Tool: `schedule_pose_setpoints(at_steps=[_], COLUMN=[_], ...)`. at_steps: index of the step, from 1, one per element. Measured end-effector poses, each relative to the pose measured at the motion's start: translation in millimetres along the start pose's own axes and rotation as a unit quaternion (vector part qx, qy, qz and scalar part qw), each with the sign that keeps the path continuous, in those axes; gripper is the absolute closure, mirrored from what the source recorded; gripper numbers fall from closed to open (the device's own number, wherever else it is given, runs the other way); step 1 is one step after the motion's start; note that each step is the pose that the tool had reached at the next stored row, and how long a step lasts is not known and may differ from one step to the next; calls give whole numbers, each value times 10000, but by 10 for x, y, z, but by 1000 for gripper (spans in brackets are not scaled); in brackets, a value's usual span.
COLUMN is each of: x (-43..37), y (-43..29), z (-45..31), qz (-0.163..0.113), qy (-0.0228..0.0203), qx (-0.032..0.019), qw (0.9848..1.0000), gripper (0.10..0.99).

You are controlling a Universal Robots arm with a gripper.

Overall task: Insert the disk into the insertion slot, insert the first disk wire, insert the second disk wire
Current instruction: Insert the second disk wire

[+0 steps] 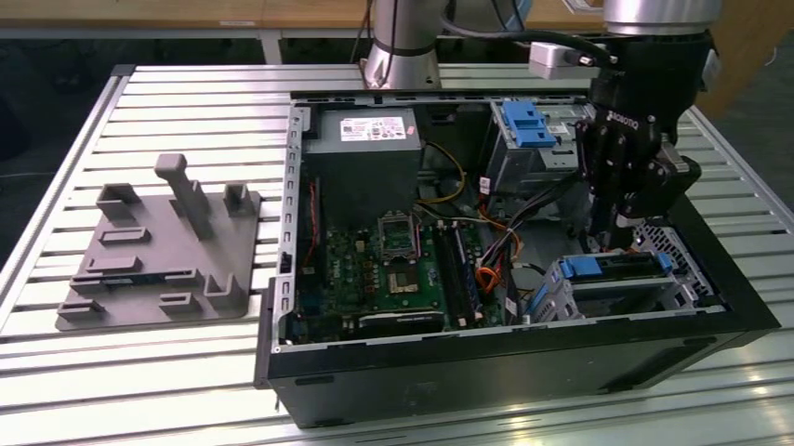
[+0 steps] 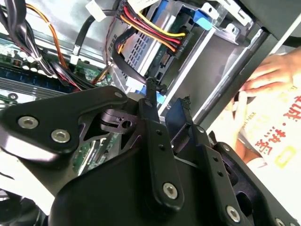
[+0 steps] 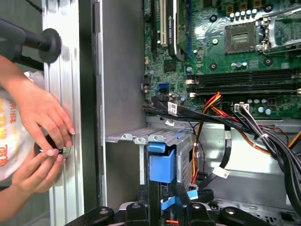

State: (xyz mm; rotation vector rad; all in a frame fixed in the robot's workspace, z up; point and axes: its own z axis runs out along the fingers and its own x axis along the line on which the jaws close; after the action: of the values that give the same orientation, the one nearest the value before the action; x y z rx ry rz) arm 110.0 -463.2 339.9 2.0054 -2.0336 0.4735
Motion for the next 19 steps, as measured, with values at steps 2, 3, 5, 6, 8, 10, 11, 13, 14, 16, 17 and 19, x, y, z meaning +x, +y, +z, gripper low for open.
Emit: schedule_pose_setpoints(at_steps=[2,3,5,6,8,10,11,13,14,16,17,19], x=[-5,-11,-22,-24,-25,-28,-30,-34,-34,-35,-35,-36], y=[0,0,0,1,1,2,2,2,2,2,1,1], z=[1,1,3,5,8,11,11,11,11,11,11,11], qz=[-55,-78,-102,-102,-101,-77,-47,17,32,35,34,34], qy=[3,2,0,0,1,2,4,8,9,10,9,11], qx=[24,34,44,45,45,34,21,-6,-13,-15,-15,-16], qw=[10000,10000,9999,9999,9999,10000,10000,10000,10000,10000,10000,10000], gripper=[729,729,729,729,729,729,729,729,729,729,729,729])
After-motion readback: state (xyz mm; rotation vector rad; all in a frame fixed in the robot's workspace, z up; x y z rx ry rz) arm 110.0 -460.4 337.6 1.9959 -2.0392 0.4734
